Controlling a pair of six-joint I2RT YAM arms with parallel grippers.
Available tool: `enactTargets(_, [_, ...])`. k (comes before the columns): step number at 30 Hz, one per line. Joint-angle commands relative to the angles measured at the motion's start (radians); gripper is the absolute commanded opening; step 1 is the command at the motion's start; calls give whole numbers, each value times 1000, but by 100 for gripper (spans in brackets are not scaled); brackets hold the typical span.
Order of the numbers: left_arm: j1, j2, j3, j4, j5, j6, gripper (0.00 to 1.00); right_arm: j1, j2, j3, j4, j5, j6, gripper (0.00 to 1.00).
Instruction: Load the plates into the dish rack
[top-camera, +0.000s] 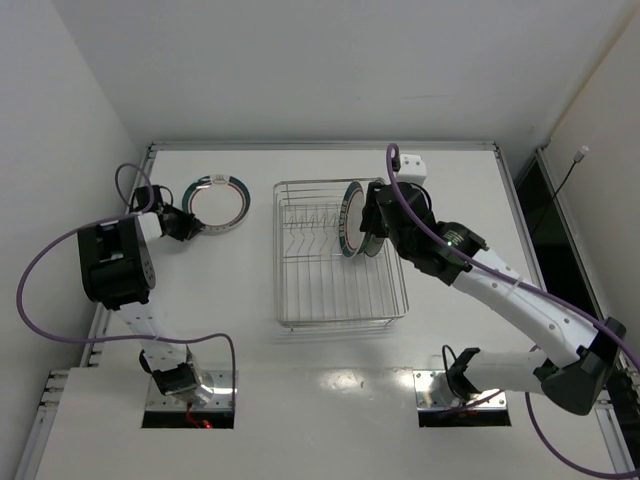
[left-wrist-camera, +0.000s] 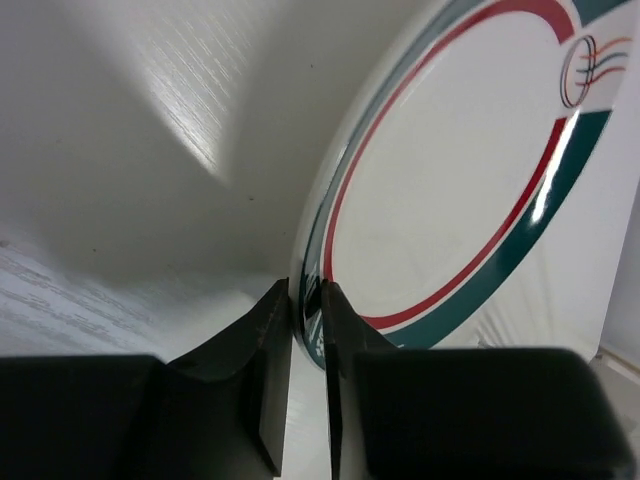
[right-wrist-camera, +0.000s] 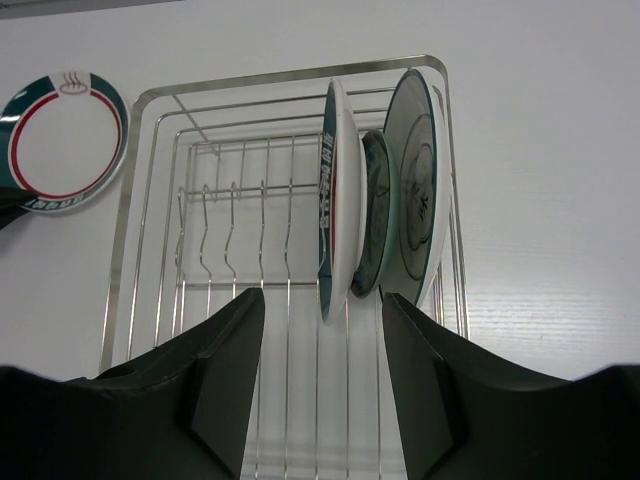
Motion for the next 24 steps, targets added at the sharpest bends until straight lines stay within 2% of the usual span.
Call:
enactTargets(1, [1, -51, 20, -21, 15, 48, 0, -3, -21, 18, 29, 12, -11, 48])
enactTargets(4, [1, -150, 61, -7, 83, 88, 0, -3, -53, 1, 86, -37, -40, 49])
enactTargets(6, [1, -207, 100, -25, 123, 109, 0, -3, -85, -56, 166, -117, -86, 60])
enactTargets(7, [1, -276, 100, -25, 173, 109, 0, -3, -120, -103, 256, -149, -96, 74])
enactTargets(9, [1, -356, 83, -9, 216, 97, 0, -13, -147, -148, 347, -280, -118, 83])
enactTargets(11, [-14, -437, 60, 13, 255, 88, 0, -47, -147, -192, 452, -385, -118, 85])
enactTargets(13, [-43, -549, 25, 45, 290, 79, 0, -75, -133, -218, 533, -587, -104, 91])
enactTargets(17, [-105, -695, -56, 100, 364, 31, 0, -101, -78, -242, 627, -776, -67, 98])
enactTargets(23, [-171, -849, -219, 250, 480, -72, 0, -168, -29, -349, 875, -983, 81, 100])
enactTargets(24, [-171, -858, -230, 260, 514, -82, 0, -191, -29, -389, 963, -1010, 106, 100])
